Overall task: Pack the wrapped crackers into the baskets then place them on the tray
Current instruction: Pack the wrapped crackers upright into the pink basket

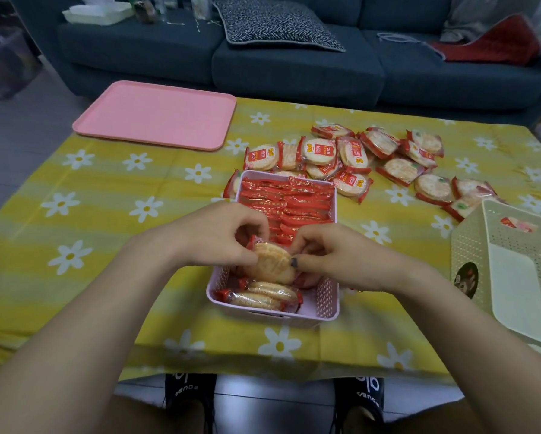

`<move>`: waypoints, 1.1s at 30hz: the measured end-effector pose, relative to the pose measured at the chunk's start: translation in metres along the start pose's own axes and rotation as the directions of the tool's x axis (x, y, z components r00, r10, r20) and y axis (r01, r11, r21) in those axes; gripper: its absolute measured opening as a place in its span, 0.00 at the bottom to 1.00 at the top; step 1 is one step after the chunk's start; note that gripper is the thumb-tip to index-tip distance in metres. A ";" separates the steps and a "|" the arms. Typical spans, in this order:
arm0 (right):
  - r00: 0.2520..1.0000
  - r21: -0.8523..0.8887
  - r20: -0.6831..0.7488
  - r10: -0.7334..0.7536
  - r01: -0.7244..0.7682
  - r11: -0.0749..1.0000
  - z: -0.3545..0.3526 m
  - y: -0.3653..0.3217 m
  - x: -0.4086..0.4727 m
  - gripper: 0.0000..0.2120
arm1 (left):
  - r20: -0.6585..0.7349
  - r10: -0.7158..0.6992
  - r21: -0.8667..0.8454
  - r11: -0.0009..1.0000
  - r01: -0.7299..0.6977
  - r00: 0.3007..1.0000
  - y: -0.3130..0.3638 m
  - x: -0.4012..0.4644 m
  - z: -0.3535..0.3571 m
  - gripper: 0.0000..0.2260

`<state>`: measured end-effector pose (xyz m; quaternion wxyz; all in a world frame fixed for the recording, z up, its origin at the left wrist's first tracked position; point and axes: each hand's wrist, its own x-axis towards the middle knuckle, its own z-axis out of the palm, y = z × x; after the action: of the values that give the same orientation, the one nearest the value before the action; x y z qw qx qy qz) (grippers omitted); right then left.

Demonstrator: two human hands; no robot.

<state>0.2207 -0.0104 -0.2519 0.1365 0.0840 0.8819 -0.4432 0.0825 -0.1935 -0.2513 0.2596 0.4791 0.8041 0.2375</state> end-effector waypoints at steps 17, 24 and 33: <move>0.968 0.862 0.172 0.183 -0.238 0.448 -0.012 -0.017 0.002 0.20 | -0.331 0.063 -0.575 0.777 -0.255 0.941 0.023 0.007 -0.010 0.13; 0.975 0.939 -0.032 0.221 -0.046 0.341 -0.019 -0.021 0.000 0.23 | -0.279 0.010 -0.680 0.704 -0.205 0.960 0.013 0.008 -0.010 0.19; 0.961 0.875 -0.227 0.161 0.129 0.466 -0.020 -0.020 0.001 0.23 | -0.235 -0.069 -0.684 0.721 -0.114 0.969 0.004 0.013 -0.001 0.15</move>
<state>0.2111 -0.0062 -0.2252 -0.0475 0.2119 0.5343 -0.8169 0.0793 -0.1804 -0.2503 0.3157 0.3241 0.6766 0.5809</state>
